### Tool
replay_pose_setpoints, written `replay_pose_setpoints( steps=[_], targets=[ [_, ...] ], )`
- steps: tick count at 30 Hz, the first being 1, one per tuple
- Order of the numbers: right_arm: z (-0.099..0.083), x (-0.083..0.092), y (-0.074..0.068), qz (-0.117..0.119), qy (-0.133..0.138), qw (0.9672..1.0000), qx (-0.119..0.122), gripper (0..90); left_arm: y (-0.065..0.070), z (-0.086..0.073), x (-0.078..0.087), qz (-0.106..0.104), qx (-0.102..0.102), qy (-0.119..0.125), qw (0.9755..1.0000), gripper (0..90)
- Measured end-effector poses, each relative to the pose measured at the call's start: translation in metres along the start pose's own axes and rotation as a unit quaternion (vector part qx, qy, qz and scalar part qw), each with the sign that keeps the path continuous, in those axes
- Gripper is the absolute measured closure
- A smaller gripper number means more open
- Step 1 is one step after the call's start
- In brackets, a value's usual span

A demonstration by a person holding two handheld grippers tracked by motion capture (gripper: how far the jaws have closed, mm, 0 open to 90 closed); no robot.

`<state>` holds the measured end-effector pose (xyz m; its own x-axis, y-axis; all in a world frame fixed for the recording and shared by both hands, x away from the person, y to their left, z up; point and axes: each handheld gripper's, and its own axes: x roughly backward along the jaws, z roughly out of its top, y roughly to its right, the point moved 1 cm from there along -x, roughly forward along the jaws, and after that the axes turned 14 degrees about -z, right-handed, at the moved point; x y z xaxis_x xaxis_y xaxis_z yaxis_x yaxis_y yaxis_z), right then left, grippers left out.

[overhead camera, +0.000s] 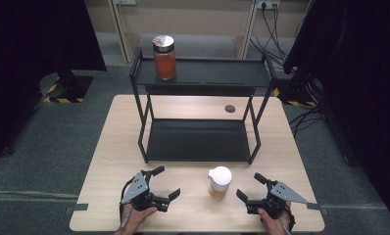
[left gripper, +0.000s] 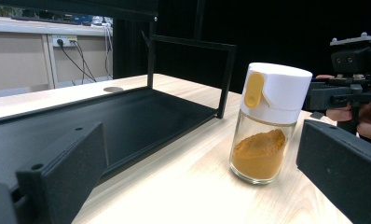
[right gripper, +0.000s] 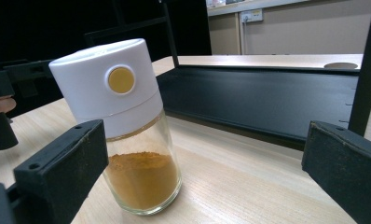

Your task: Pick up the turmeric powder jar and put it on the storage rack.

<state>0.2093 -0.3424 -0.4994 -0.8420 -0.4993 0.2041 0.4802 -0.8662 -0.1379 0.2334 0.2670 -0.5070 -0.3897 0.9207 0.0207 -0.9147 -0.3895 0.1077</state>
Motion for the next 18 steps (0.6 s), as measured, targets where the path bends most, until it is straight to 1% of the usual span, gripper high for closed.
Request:
replay_pose_setpoints(
  steps=[5, 10, 18],
  targets=[
    [0.0013, 0.0, -0.0021, 0.005, -0.002, 0.9999, 0.009, 0.6, 0.0019, -0.0003, -0.0006, -0.004, -0.004, -0.002, 1.0, 1.2],
    [0.0028, -0.0001, -0.0046, 0.013, 0.0, 0.9996, 0.023, 0.7, 0.0031, -0.0006, -0.0006, -0.004, -0.005, -0.002, 1.0, 1.2],
    [0.0052, -0.0034, -0.0072, 0.039, 0.004, 0.9981, 0.048, 0.7, 0.0029, -0.001, -0.0005, -0.003, -0.005, -0.004, 1.0, 1.2]
  ],
)
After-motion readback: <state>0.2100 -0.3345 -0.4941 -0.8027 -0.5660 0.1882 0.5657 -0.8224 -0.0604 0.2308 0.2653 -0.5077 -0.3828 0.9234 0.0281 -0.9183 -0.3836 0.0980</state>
